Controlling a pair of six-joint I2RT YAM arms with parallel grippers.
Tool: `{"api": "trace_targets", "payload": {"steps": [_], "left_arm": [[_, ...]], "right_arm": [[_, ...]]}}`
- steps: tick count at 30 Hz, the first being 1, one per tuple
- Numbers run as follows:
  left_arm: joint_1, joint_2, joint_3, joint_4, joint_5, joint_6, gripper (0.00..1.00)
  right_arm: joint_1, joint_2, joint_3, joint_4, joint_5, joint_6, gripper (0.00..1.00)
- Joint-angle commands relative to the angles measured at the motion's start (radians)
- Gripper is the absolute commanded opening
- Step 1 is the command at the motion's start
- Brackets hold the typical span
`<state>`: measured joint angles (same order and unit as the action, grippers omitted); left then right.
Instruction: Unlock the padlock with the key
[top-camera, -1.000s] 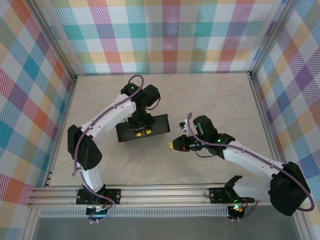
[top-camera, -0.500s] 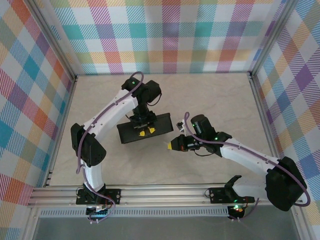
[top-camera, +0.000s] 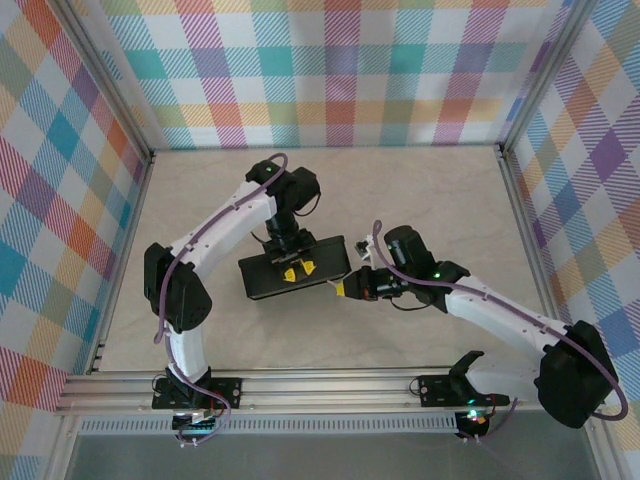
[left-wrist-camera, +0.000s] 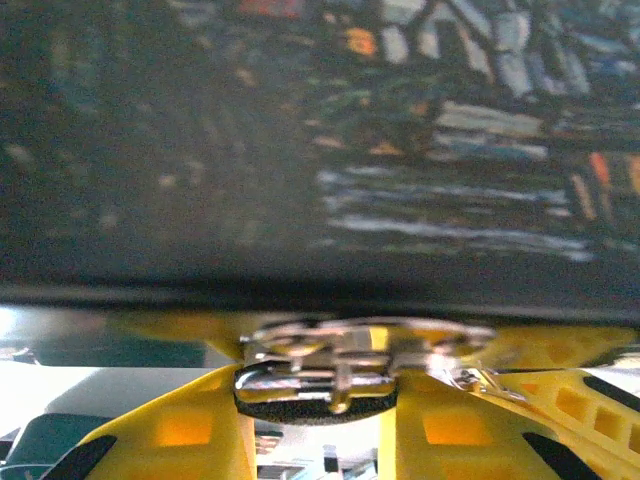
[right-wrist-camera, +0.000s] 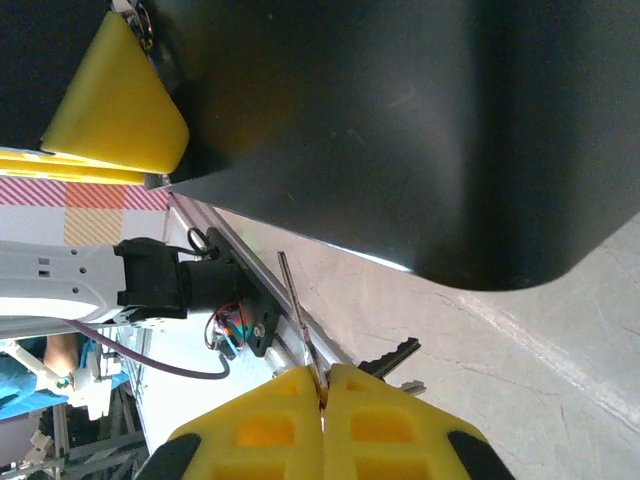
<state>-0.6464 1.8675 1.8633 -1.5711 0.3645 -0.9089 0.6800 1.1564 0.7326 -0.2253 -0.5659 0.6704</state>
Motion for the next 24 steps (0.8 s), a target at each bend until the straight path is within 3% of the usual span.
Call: {"api": "trace_targets", "payload": {"steps": [1,4,9,12,18,24], "left_arm": [[0.003,-0.012,0.059,-0.029,0.055,-0.004,0.06],[0.011,0.014,0.09,-0.05,0.05,0.023,0.15],[0.042,0.038,0.097,-0.033,0.054,0.049,0.18],[0.07,0.061,0.126,-0.055,0.057,0.08,0.31],[0.101,0.11,0.227,-0.093,0.059,0.115,0.44],[0.136,0.1,0.25,-0.074,0.037,0.141,0.48]], "right_arm": [[-0.003,-0.046,0.052,-0.059,-0.007,0.034,0.01],[-0.004,-0.064,0.08,-0.127,0.019,0.024,0.01],[-0.004,-0.034,0.126,-0.168,0.033,0.016,0.01],[-0.005,-0.015,0.141,-0.157,0.028,0.029,0.01],[-0.004,0.011,0.181,-0.173,0.032,0.026,0.01],[-0.005,0.081,0.248,-0.192,0.02,0.005,0.01]]}}
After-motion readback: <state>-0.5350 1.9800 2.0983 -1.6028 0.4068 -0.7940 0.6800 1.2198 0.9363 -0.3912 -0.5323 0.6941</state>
